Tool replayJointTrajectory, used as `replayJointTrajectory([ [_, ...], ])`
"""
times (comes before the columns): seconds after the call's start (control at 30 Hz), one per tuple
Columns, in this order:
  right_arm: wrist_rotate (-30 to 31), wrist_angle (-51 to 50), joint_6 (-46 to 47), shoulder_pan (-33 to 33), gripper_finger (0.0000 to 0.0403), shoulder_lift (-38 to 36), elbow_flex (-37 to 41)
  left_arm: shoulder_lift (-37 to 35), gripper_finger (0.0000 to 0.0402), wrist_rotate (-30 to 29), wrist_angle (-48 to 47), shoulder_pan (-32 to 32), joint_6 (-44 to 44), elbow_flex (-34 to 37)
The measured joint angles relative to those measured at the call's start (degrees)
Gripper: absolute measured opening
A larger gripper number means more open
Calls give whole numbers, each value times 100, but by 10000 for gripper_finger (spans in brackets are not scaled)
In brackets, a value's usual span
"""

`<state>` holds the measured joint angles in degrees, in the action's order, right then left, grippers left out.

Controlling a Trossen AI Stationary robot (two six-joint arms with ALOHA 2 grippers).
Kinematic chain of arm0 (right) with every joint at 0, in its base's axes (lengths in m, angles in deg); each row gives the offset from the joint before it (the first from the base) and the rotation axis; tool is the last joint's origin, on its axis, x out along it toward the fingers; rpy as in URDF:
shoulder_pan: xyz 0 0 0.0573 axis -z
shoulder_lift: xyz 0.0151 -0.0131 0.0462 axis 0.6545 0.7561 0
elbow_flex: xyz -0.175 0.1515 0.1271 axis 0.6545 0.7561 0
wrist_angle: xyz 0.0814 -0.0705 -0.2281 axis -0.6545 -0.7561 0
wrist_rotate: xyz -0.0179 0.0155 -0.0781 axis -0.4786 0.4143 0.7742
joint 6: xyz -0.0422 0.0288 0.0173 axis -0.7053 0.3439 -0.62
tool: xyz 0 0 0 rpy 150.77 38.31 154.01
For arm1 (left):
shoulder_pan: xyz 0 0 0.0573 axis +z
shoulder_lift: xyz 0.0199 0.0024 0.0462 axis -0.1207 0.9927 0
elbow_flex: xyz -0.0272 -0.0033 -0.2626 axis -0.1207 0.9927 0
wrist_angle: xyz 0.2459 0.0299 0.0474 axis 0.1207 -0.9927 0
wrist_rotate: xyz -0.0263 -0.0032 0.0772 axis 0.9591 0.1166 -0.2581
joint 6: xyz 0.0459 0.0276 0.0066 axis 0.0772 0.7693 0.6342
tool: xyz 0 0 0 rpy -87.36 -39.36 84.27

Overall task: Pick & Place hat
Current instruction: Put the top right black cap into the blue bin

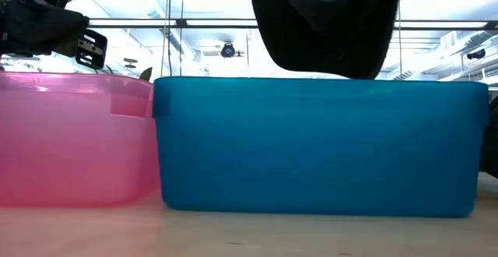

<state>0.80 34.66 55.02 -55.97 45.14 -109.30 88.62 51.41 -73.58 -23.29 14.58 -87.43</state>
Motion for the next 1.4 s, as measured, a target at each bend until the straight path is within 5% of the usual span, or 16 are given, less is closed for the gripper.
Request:
replayJointTrajectory([
  [0.73,-469,238,-135,-383,4,20,-3,0,34,-2,0,0,-2,-2],
  [1.4,-584,212,-2154,-630,4,1290,-723,0,34,0,0,0,-2,-2],
])
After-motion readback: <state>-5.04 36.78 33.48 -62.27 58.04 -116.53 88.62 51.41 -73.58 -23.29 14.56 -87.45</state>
